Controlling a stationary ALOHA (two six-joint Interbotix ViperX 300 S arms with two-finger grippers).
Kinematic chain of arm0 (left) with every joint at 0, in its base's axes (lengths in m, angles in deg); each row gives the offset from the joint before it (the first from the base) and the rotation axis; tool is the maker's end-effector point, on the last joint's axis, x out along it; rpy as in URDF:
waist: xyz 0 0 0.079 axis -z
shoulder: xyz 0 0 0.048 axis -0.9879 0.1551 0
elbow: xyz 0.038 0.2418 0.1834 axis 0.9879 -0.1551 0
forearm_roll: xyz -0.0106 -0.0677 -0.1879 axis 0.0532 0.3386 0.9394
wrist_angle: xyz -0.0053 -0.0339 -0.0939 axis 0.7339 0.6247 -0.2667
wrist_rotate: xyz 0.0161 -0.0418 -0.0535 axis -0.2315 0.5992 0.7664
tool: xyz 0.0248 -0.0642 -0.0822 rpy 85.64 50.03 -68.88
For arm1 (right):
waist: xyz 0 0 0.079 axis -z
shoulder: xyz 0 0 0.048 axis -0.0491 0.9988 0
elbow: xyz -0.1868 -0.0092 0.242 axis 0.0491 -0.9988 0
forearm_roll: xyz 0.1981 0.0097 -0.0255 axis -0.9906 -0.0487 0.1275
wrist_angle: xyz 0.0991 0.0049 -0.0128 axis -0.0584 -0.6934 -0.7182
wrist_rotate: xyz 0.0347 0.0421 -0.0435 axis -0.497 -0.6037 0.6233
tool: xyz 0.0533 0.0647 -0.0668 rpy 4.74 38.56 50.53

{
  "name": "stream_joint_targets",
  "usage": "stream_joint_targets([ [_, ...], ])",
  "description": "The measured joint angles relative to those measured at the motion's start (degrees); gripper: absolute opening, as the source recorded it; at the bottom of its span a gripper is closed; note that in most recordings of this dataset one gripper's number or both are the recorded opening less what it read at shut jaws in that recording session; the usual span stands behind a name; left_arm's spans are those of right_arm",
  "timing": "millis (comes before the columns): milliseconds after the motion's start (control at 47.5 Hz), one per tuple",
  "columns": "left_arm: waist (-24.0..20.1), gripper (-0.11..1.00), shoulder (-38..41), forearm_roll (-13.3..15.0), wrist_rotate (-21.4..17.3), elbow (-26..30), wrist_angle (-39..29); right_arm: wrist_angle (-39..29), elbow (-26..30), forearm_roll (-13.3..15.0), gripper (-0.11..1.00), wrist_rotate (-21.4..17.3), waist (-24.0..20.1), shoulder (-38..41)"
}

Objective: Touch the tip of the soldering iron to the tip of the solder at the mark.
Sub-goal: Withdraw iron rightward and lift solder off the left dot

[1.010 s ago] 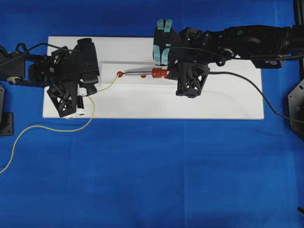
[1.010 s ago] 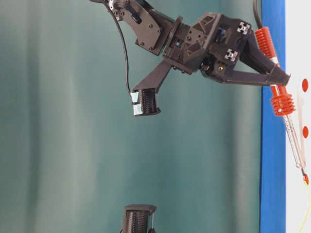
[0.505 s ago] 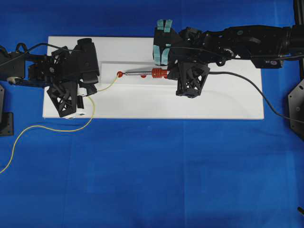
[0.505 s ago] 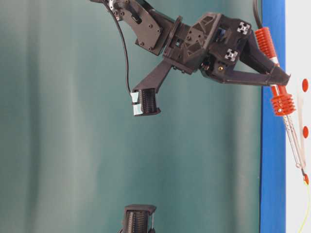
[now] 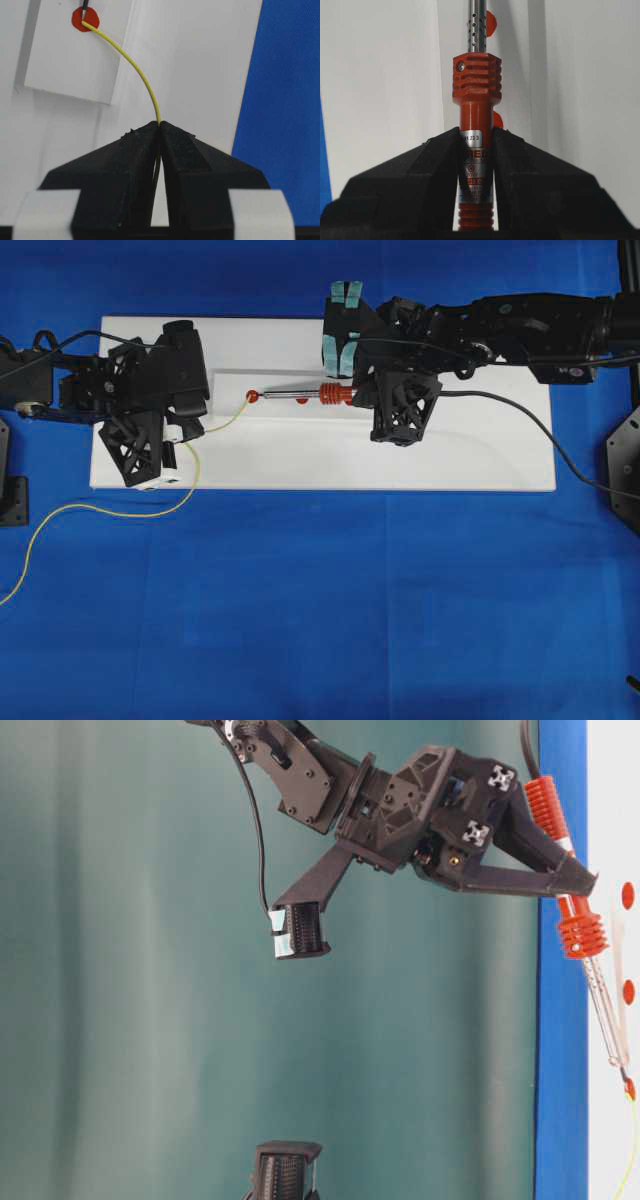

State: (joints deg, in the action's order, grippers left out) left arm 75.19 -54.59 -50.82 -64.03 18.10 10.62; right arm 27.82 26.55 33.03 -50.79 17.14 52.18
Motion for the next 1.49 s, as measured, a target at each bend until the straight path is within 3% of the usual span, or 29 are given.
stream_joint_targets([
  [358, 0.1, 0.03, -4.9, -0.1, -0.1, -0.3, -2.5, 0.0, -0.1, 0.0, 0.06, 0.0, 0.0, 0.0],
  [694, 0.0, 0.03, -12.8, -0.1, 0.0, -4.7, -3.7, 0.0, -0.1, -0.1, 0.06, 0.0, 0.0, 0.1],
  [905, 0.0, 0.03, -13.4, 0.0, 1.2, -5.2, -2.9, 0.0, -0.1, 0.1, 0.06, 0.0, 0.0, -0.1],
  [1493, 0.1, 0.03, -13.0, 0.0, 1.5, -5.2, -2.9, 0.3, -14.3, 0.1, 0.06, -1.2, 0.1, -17.9],
])
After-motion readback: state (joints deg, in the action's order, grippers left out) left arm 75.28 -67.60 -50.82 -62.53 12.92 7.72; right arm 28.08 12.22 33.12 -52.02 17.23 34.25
